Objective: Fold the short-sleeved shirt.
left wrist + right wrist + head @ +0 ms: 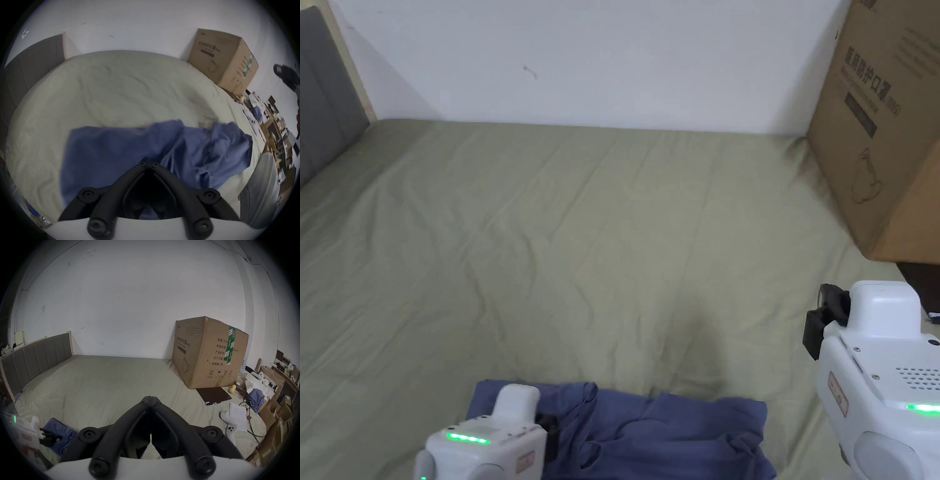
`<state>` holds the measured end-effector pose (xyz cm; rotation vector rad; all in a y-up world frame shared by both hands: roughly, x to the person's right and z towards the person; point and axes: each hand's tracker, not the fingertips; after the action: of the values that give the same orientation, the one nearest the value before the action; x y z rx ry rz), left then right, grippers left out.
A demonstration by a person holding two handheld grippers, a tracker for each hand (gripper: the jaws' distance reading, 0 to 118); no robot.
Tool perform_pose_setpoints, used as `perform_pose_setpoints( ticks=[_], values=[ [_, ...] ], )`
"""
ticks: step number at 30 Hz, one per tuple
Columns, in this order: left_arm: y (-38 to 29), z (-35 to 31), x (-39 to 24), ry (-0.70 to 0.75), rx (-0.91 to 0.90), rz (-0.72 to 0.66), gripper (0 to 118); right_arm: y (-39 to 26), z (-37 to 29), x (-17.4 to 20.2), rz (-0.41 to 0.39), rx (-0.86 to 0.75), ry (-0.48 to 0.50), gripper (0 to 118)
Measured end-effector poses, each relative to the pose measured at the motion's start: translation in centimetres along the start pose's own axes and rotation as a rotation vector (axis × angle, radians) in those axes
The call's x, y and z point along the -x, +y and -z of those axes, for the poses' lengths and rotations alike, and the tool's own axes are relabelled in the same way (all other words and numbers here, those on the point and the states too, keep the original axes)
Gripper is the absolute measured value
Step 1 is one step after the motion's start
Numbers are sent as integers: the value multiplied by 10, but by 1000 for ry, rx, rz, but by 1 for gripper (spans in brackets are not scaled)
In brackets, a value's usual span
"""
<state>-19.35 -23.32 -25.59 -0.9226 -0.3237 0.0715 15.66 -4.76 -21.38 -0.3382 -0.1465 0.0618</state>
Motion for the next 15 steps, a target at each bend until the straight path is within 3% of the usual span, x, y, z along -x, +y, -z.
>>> perform_pose_setpoints(
  ticks=[8, 15],
  values=[
    [-1, 25, -41, 0, 27, 46, 0, -5, -2, -8, 0, 16, -26, 0],
    [30, -29, 0, -136, -58, -128, 0, -1, -2, -6, 9, 12, -18, 0]
  ],
)
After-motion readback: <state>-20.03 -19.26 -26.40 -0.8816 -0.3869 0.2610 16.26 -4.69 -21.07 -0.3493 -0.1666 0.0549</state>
